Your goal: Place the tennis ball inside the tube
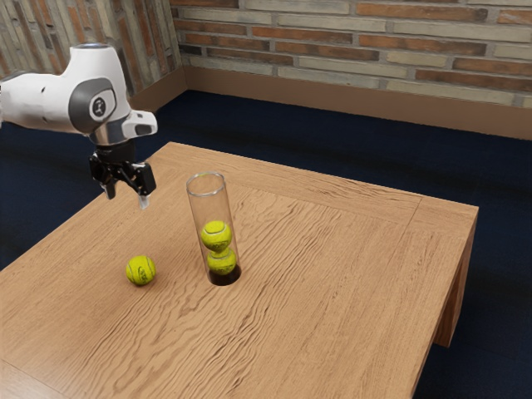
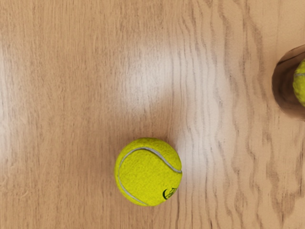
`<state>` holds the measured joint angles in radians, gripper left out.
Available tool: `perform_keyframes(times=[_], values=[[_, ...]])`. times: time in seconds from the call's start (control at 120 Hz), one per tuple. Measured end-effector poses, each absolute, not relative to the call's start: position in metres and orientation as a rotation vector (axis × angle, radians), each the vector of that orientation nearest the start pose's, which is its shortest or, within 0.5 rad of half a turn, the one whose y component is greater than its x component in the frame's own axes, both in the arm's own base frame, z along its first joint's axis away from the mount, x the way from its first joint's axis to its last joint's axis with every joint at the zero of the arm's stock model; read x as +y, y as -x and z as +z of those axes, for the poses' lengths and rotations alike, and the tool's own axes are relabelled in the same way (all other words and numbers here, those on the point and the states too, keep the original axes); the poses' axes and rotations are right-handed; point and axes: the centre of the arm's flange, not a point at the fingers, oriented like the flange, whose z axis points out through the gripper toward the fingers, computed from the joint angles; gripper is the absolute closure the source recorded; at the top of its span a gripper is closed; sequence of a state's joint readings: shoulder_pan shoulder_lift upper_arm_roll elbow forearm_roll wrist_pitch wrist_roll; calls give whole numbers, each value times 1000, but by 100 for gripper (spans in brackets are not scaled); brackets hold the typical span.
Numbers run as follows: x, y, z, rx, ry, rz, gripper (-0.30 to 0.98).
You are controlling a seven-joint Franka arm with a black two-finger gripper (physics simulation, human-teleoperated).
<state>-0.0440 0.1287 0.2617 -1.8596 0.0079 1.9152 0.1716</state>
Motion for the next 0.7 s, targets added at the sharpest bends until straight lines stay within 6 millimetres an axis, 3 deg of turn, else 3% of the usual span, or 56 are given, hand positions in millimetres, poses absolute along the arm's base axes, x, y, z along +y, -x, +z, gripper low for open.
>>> perform_keyframes(times=[0.275,0.55,0.7], values=[[142,-562,395,-91,3120,104,0],[140,-566,338,-46,3113,78,0],[140,-569,318,-34,3113,65,0]])
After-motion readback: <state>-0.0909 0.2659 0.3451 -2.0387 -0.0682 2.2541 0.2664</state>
